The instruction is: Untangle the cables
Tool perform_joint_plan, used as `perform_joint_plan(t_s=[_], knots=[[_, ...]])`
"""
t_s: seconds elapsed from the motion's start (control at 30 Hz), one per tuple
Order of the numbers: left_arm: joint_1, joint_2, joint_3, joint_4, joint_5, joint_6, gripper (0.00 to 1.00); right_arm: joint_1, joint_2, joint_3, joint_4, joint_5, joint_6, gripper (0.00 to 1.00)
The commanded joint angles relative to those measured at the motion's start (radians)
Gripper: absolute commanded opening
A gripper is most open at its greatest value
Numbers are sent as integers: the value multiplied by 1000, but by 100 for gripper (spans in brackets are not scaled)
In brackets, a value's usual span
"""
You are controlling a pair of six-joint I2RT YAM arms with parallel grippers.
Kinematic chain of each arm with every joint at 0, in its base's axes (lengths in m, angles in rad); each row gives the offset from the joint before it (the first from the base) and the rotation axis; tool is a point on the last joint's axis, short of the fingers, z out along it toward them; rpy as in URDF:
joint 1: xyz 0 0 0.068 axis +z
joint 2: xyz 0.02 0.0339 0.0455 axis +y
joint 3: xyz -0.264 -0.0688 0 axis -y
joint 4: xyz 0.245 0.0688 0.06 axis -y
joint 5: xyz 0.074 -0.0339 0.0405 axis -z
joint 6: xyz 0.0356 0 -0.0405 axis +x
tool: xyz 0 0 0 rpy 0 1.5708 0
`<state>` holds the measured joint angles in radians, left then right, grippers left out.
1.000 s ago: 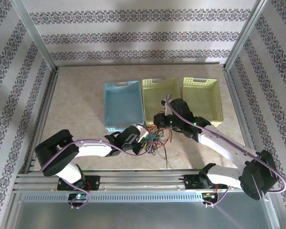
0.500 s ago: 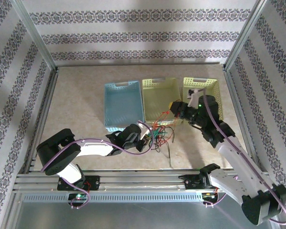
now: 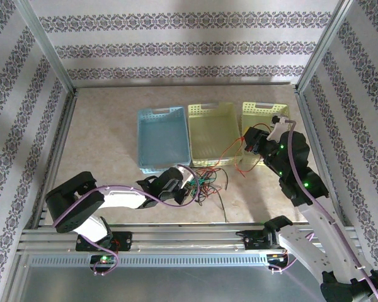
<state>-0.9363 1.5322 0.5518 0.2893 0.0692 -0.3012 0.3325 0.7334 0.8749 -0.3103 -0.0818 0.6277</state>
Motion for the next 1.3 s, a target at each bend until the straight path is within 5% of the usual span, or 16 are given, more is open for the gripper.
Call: perform_joint_plan(t_s=[0.0, 0.3, 0.67, 1.07, 1.27], knots=[[-13, -14, -48, -139, -52, -43, 0, -34, -18, 74, -36, 81, -85, 0], [-13, -22, -84, -163, -157, -83, 0, -164, -30, 143, -106, 101, -128, 0], [-13, 7, -97, -160, -178, -93, 0, -263, 0, 270, -247, 305, -214, 0], [-15, -40, -80, -115, -162, -20, 0, -302, 190, 282, -178, -6, -187, 0], [-15, -74, -59, -130, -164, 1, 0, -319, 349, 286, -100, -7, -206, 0]])
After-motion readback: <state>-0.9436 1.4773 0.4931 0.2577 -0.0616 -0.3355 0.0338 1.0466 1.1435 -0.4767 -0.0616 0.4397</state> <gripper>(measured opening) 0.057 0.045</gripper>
